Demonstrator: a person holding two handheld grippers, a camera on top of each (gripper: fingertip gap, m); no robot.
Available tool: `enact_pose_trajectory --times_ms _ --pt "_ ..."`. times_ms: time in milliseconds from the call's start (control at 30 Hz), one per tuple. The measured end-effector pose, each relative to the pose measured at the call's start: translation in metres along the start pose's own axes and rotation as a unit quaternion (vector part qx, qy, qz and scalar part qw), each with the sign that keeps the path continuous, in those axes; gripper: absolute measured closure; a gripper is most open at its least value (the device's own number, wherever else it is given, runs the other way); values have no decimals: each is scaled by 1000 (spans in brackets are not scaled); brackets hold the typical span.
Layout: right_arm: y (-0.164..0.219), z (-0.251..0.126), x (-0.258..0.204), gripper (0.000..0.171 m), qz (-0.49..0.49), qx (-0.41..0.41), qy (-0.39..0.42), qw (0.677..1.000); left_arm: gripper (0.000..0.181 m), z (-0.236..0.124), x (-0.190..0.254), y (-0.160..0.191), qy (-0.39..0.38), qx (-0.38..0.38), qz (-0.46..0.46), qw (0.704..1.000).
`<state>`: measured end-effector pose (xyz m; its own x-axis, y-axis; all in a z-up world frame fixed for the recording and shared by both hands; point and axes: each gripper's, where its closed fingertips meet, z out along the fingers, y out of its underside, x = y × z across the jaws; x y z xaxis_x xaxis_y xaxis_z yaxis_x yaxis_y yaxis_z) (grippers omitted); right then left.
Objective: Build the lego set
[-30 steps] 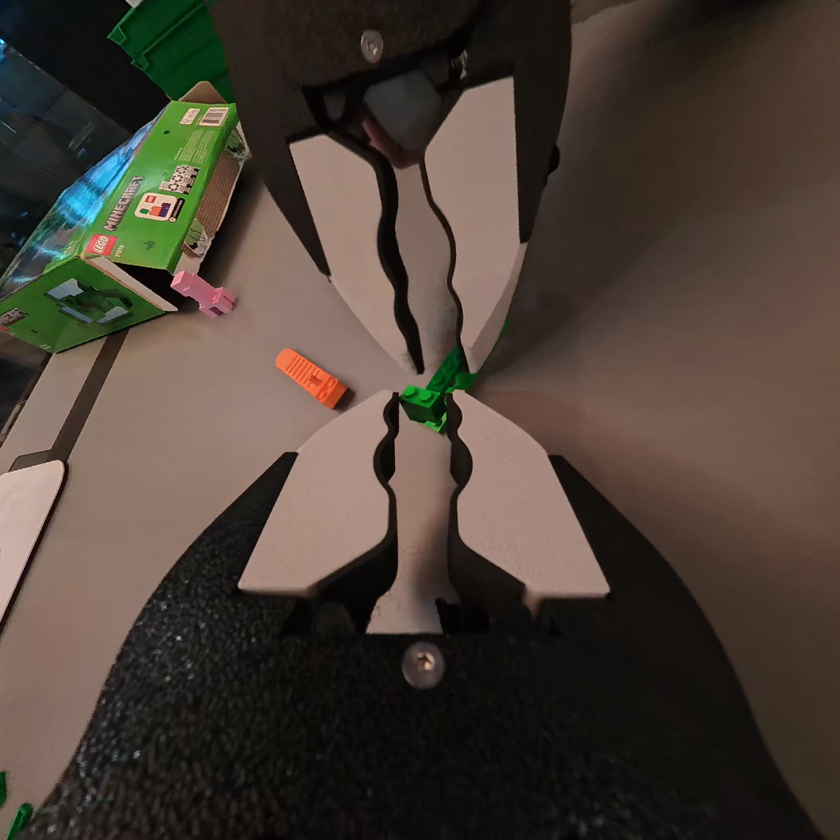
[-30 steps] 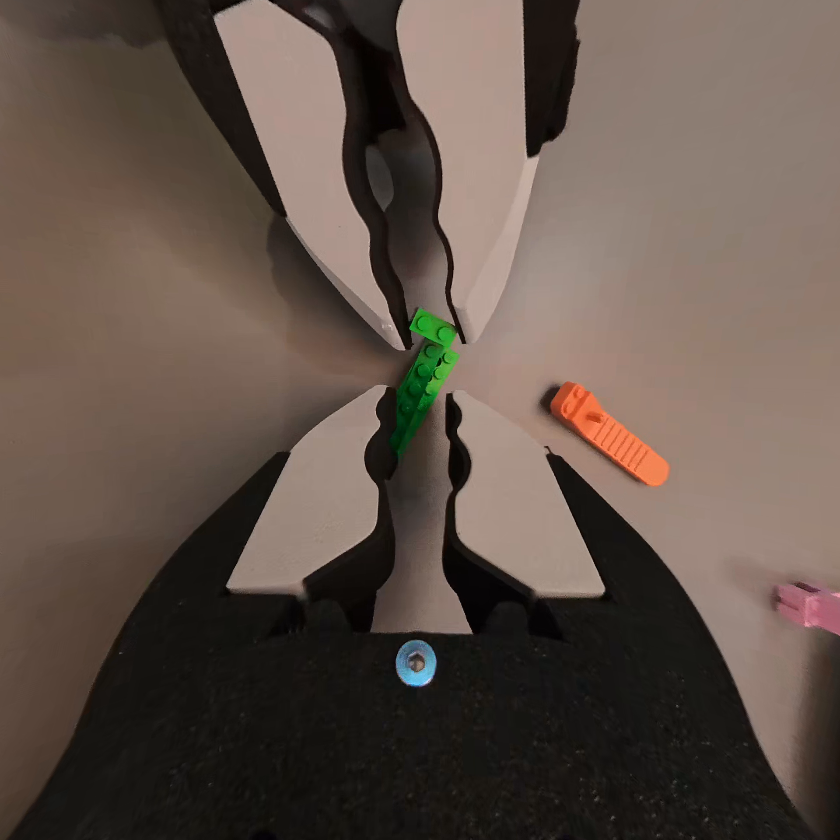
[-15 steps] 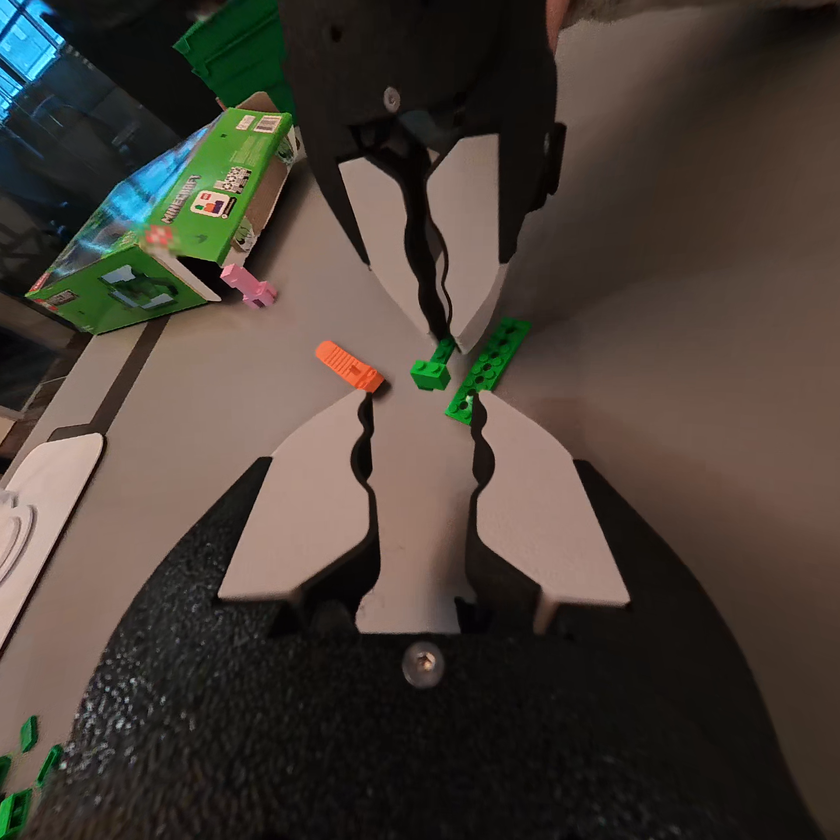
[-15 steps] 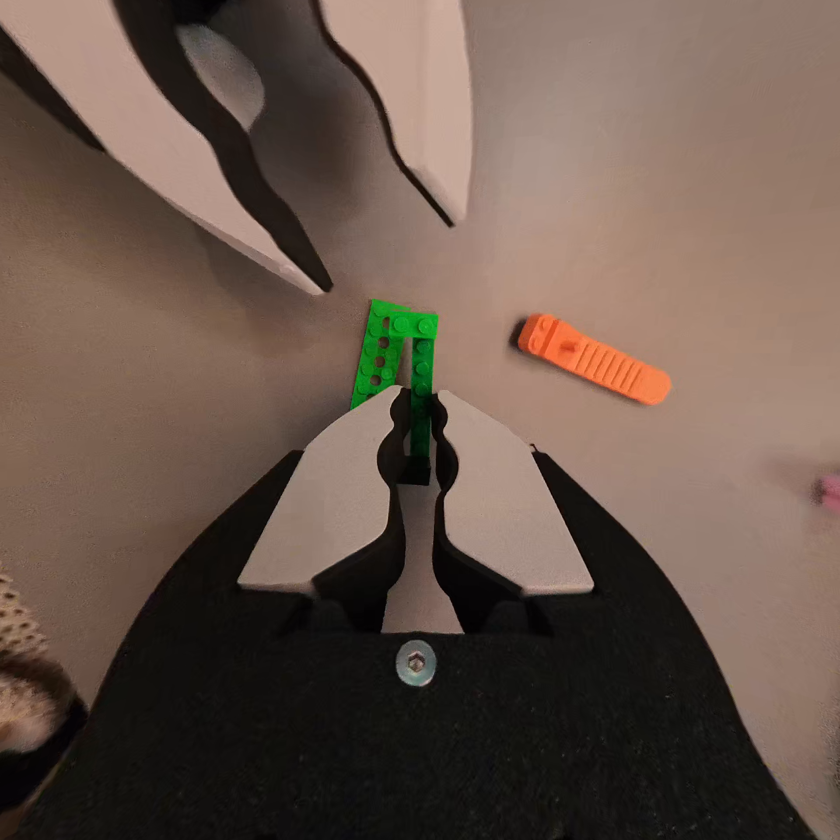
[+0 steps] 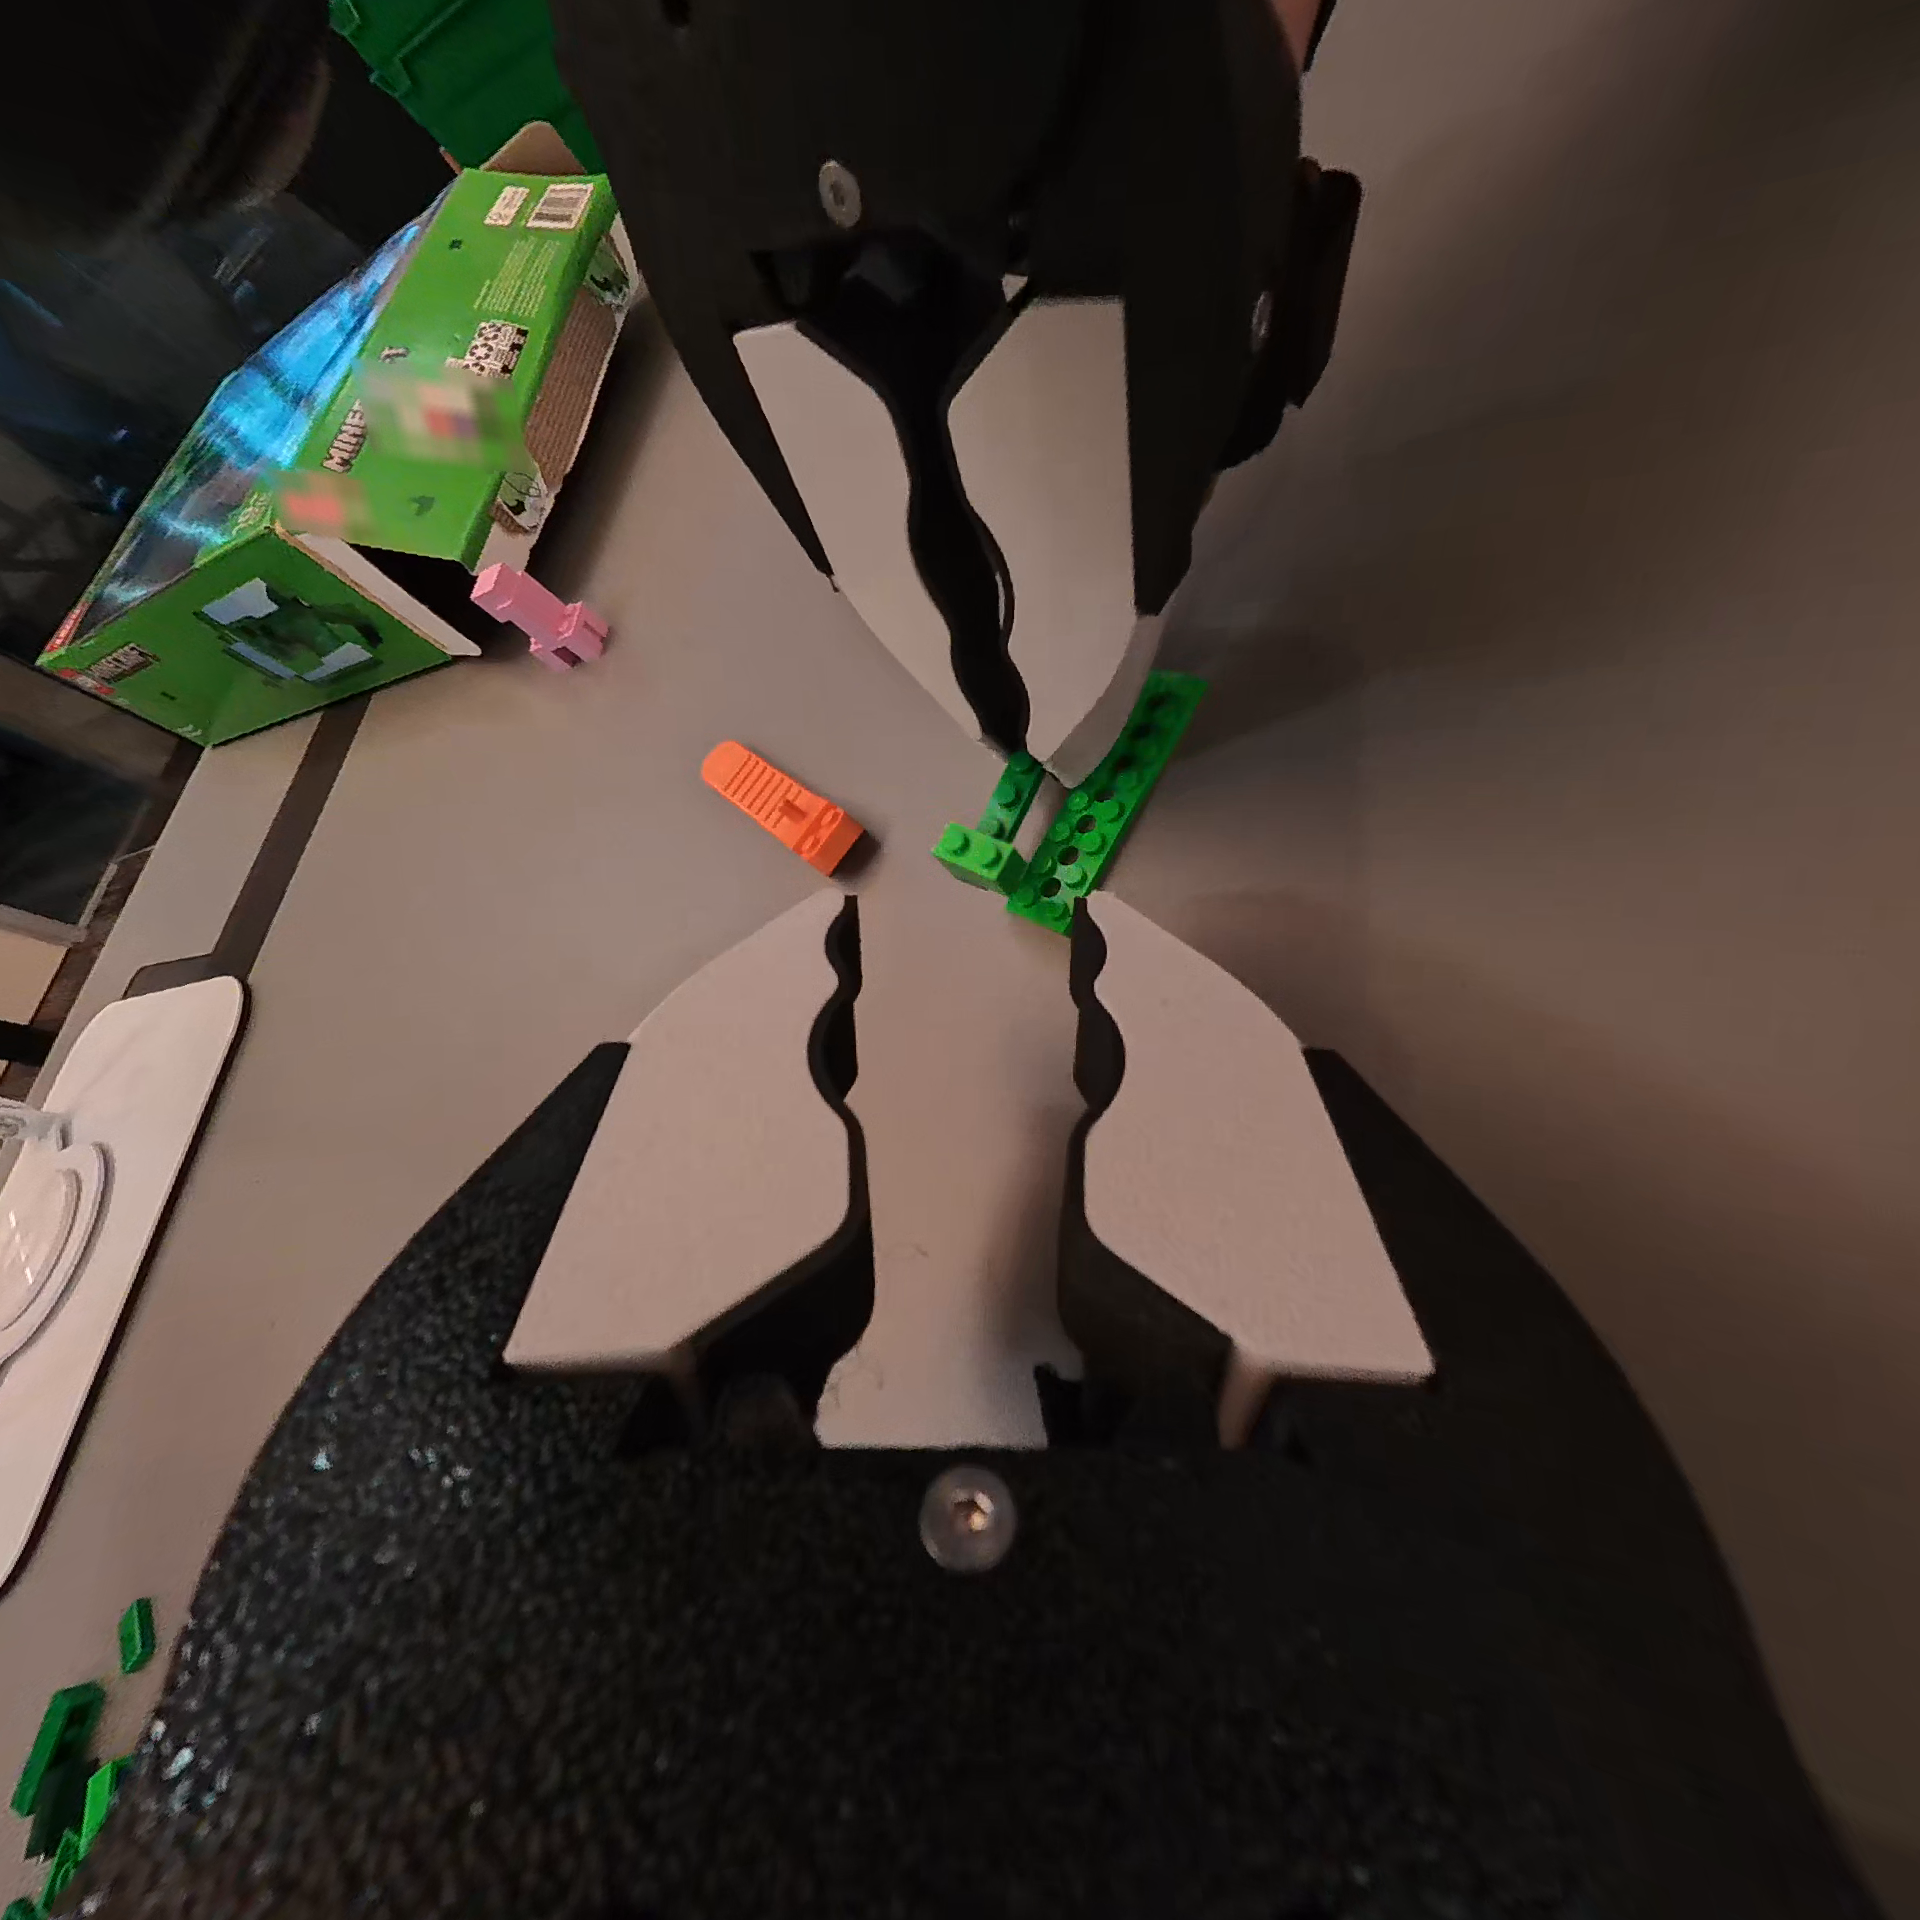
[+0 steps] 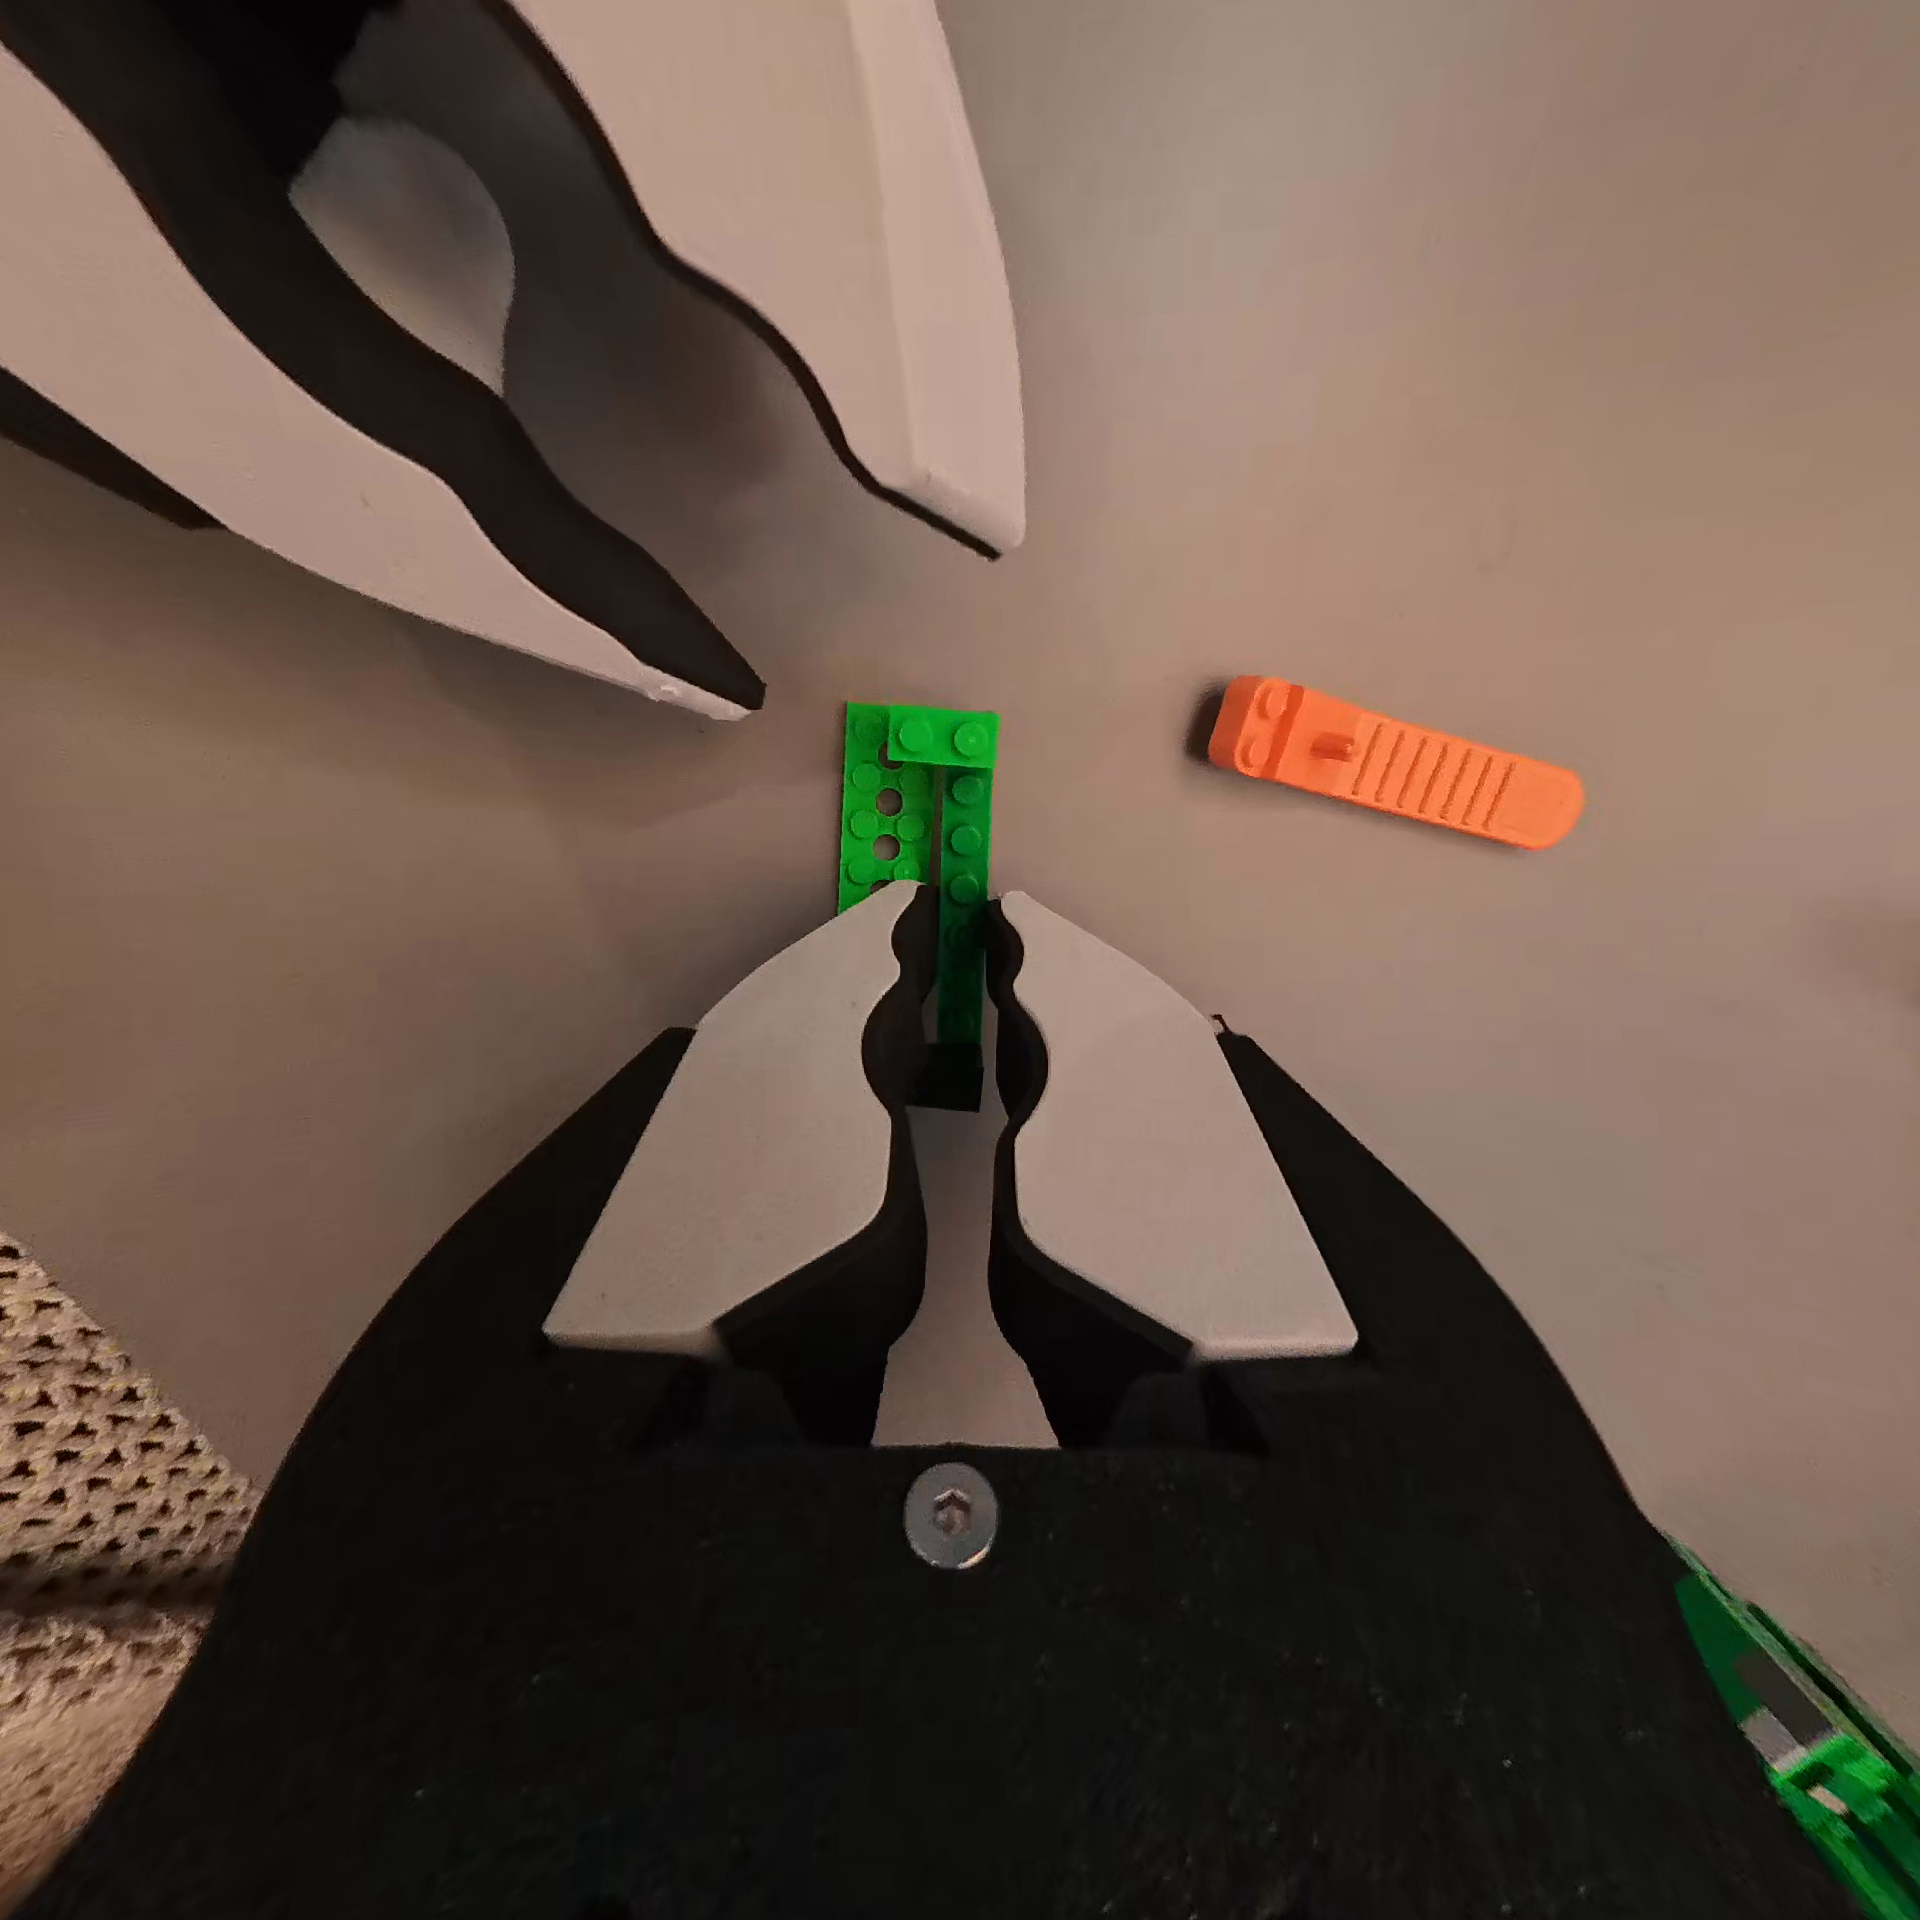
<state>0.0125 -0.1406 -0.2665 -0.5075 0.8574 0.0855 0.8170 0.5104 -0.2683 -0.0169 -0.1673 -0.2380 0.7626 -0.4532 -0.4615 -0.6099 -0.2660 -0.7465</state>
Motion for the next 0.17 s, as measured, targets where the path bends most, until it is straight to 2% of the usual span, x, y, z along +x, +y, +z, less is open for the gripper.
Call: enact_pose_trajectory --times_ms 167 --pt "3 -1 0 163 -9 -19 15 1000 143 2 1 0 0 -3 4 1000"
